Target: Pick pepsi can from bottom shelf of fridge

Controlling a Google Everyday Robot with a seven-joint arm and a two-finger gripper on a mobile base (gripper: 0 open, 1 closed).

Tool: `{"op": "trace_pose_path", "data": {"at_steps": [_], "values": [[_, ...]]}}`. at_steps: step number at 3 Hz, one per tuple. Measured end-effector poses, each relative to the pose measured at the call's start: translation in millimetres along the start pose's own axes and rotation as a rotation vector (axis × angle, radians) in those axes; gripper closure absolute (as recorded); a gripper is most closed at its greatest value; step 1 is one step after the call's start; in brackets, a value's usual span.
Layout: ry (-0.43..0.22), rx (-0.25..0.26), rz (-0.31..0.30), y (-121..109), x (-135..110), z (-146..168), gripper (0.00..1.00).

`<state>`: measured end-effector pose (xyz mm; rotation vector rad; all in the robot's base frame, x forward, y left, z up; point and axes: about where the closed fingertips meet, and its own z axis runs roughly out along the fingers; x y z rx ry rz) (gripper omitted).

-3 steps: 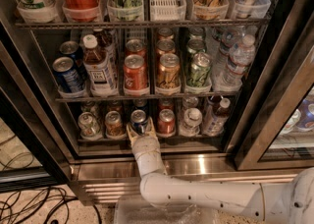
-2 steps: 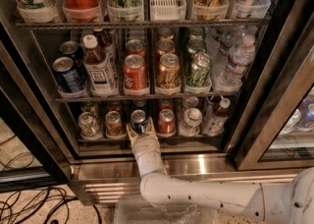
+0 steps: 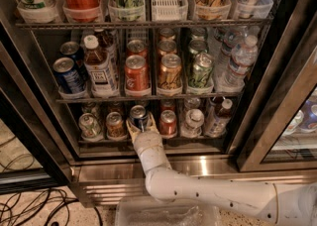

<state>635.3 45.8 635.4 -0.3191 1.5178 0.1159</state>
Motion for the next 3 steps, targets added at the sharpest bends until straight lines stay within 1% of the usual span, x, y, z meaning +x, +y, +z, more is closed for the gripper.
{"op": "trace_pose_path", "data": {"at_steps": [1,2,3], "values": [[-0.033,-0.005,0.028,-2.5,-19.1,-4.2,1.0],[-0.052,-0.005,0.046,-5.5,-31.0,-9.1,1.0],[-0.013,0.001,0.037,-13.1,-27.9,-29.0,1.0]]}}
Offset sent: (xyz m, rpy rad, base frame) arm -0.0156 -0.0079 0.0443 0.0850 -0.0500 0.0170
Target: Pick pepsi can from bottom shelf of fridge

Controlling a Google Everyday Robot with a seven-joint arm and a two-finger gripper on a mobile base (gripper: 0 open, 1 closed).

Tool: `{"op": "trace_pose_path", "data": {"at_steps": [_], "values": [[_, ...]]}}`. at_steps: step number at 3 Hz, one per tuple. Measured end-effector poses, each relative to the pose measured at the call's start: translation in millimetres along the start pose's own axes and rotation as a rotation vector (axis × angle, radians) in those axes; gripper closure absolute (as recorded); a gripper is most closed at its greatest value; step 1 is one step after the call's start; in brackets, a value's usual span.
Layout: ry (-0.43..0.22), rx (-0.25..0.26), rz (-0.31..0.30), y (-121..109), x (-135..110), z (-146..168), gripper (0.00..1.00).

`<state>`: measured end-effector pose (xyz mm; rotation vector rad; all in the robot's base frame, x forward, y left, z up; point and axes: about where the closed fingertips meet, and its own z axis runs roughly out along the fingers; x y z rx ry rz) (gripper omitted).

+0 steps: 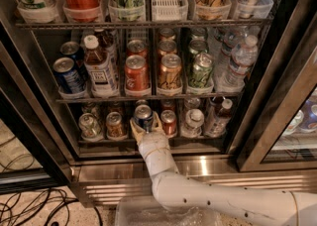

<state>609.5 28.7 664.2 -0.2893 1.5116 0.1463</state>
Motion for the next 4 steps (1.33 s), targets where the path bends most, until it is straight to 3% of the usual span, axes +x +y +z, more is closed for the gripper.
{"op": "trace_pose_path", "data": {"at_steps": [2,4], "values": [[0.143,-0.04,-0.054,-0.2,23.0,-47.6,1.0],[0.225,-0.185,-0.084,-0.5,13.6,-74.0,1.0]]}}
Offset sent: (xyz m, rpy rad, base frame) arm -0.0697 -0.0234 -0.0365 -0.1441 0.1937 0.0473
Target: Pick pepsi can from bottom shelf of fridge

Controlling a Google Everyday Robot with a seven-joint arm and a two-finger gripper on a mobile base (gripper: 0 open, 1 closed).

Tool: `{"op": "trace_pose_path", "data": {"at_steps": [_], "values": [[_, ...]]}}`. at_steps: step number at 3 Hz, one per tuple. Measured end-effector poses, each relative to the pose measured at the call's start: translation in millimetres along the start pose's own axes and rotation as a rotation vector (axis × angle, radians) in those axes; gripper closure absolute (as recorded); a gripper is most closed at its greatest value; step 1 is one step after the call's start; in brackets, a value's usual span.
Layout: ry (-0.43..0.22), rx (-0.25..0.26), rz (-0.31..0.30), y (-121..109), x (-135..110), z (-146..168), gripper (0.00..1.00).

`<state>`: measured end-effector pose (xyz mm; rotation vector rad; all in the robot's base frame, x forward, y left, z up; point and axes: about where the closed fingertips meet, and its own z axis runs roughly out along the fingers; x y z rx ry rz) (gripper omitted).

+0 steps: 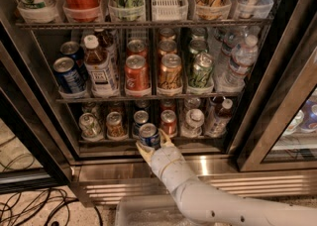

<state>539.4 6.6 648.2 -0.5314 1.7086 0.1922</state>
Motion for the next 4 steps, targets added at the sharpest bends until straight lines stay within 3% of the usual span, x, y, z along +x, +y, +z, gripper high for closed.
{"op": "trace_pose_path", "data": {"at_steps": [2,4], "values": [[0.069,-0.164,0.003,-7.7,-7.9,-13.9,1.0],[0.151,-0.375,0.072,7.2,-15.9,-14.3,1.0]]}}
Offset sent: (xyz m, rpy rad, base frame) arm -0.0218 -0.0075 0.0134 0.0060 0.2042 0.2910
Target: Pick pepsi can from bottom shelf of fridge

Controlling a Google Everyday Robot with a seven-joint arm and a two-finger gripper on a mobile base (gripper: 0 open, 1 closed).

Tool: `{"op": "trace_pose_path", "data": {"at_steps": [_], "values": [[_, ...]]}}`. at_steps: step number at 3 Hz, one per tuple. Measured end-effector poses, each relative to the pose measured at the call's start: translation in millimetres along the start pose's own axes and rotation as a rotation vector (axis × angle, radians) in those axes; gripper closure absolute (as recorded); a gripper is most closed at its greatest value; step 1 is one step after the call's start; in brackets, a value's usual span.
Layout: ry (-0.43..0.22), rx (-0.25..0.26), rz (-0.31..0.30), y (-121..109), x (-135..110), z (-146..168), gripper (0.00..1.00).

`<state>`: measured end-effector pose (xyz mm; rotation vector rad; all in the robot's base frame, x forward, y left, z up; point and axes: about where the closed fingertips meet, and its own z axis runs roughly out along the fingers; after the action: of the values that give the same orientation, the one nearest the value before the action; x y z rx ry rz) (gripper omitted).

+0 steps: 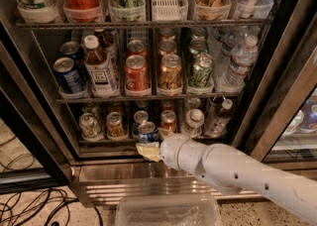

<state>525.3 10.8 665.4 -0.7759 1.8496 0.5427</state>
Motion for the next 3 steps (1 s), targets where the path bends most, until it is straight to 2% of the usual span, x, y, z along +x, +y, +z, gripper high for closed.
{"op": "trace_pose_path", "data": {"at_steps": [1,3], "values": [[0.026,-0.095,0.033,2.2,-4.4,-2.2,1.0],[0.062,-0.216,0.058,0.8,-10.7,5.0,1.0]]}}
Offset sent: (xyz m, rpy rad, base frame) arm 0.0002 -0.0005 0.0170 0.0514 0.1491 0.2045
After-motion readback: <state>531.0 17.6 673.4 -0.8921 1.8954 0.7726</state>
